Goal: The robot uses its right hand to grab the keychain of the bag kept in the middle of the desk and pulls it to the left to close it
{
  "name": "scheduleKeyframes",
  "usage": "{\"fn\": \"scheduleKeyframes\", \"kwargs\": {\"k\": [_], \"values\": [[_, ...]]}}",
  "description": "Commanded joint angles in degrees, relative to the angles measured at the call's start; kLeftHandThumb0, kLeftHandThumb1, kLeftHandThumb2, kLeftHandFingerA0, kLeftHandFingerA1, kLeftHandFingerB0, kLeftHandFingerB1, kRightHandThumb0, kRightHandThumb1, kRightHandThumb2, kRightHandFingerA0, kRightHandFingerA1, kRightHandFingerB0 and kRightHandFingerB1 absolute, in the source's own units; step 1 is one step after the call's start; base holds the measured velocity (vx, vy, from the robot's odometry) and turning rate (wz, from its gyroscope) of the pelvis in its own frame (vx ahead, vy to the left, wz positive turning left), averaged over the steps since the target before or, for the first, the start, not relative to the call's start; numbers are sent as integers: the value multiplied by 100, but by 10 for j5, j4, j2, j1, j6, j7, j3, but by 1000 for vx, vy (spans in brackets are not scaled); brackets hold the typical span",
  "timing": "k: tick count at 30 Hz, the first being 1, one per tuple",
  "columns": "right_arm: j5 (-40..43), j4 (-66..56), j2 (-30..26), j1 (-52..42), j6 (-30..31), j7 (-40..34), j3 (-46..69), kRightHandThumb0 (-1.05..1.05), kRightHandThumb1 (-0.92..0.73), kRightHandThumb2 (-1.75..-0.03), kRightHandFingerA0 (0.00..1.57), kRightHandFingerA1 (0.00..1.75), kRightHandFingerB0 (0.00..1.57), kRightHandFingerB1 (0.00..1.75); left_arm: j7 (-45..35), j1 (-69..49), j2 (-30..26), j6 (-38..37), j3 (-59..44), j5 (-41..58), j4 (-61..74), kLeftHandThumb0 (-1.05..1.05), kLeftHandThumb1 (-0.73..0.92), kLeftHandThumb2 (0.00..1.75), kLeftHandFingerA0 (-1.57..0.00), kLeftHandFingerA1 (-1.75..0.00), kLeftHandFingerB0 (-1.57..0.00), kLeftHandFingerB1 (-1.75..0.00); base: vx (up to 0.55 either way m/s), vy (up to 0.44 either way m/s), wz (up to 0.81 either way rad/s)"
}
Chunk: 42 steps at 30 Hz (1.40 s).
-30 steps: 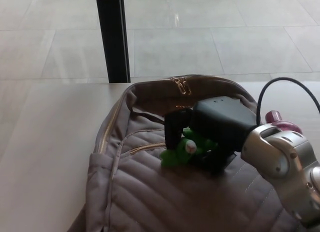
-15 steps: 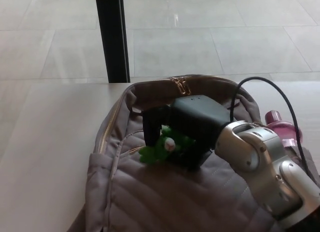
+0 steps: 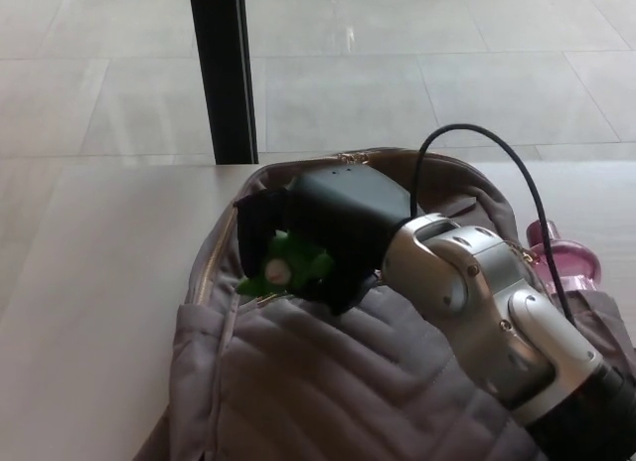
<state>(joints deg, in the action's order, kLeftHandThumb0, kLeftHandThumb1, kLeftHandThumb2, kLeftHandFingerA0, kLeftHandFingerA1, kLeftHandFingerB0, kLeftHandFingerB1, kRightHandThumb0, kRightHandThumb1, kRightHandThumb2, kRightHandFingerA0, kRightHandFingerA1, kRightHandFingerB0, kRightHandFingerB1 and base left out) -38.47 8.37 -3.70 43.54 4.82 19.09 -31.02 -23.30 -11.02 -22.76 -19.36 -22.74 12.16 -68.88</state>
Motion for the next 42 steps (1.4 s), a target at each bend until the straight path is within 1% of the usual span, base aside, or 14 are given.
{"fn": "scheduleKeyframes", "kwargs": {"k": [1, 2, 3, 15, 18, 19, 26, 27, 33, 34, 36, 37, 39, 42], "values": [[-9, -2, 16, 12, 8, -5, -8, -31, -48, -113, 122, 139, 102, 126, 10, -1, -7, -17, 5, -7, 2, -90, 92, 89, -62, -63, -55, -51, 0, 0, 0], [-11, -1, 21, 9, 14, -4, -11, -24, -45, -118, 95, 175, 76, 164, 7, 0, -7, -14, 3, -4, 1, -90, 92, 87, -61, -65, -55, -52, 0, 0, 0], [-14, 5, 26, 9, 16, -6, -15, -32, -46, -116, 122, 141, 103, 129, 4, 3, -7, -13, 3, -3, -2, -91, 92, 86, -61, -64, -55, -52, 0, 0, 0], [-19, 77, 63, 11, -24, -64, -33, -28, -41, -128, 100, 175, 84, 156, 3, 3, -3, -14, 2, 0, 4, -90, 92, 87, -63, -65, -56, -53, 0, 0, 0], [-20, 87, 73, 14, -24, -66, -37, -30, -51, -111, 96, 175, 83, 146, 8, 4, -2, -15, 2, -1, 3, -93, 92, 91, -64, -66, -55, -53, 0, 0, 0], [-28, 96, 80, 24, -21, -59, -48, -34, -56, -107, 94, 164, 84, 82, 7, 3, -2, -12, 2, -1, 2, -95, 91, 91, -64, -64, -54, -52, 0, 0, 0], [-34, 124, 94, 38, -35, -81, -63, -31, -53, -95, 98, 167, 87, 77, 8, 0, -4, -12, 2, -1, 6, -95, 92, 86, -64, -62, -56, -52, 0, 0, 0], [-45, 152, 108, 58, -32, -93, -72, -33, -59, -100, 98, 175, 82, 143, 8, 2, -4, -3, 0, 2, 5, -93, 92, 83, -64, -61, -59, -51, 0, 0, 0], [-46, 199, 138, 98, -42, -111, -77, -36, -45, -112, 120, 136, 98, 119, 11, 10, 0, -6, -1, 2, -5, -96, 92, 85, -69, -63, -64, -54, 0, 0, 0], [-49, 207, 144, 106, -39, -109, -81, -31, -41, -115, 96, 175, 79, 158, 5, 9, -1, -3, -2, 4, -3, -98, 81, 101, -68, -66, -57, -55, 0, 0, 0], [-49, 213, 151, 111, -38, -110, -83, -38, -42, -112, 122, 138, 104, 126, 3, 11, -1, 2, -5, 7, -4, -85, 79, 122, -66, -68, -58, -60, 0, 0, 0], [-47, 213, 153, 111, -37, -108, -84, -38, -43, -112, 123, 138, 103, 124, 2, 9, -1, 0, -5, 6, -4, -93, 92, 83, -65, -61, -58, -51, 0, 0, 0], [-49, 215, 159, 110, -36, -114, -89, -30, -48, -106, 95, 175, 80, 144, 2, 7, -1, 1, -7, 7, -3, -84, 79, 121, -65, -68, -56, -60, 0, 0, 0], [-44, 222, 171, 102, -34, -124, -90, -30, -51, -104, 94, 175, 80, 131, 1, 7, -2, 2, -5, 5, 1, -89, 92, 86, -67, -62, -58, -51, 0, 0, 0]]}}
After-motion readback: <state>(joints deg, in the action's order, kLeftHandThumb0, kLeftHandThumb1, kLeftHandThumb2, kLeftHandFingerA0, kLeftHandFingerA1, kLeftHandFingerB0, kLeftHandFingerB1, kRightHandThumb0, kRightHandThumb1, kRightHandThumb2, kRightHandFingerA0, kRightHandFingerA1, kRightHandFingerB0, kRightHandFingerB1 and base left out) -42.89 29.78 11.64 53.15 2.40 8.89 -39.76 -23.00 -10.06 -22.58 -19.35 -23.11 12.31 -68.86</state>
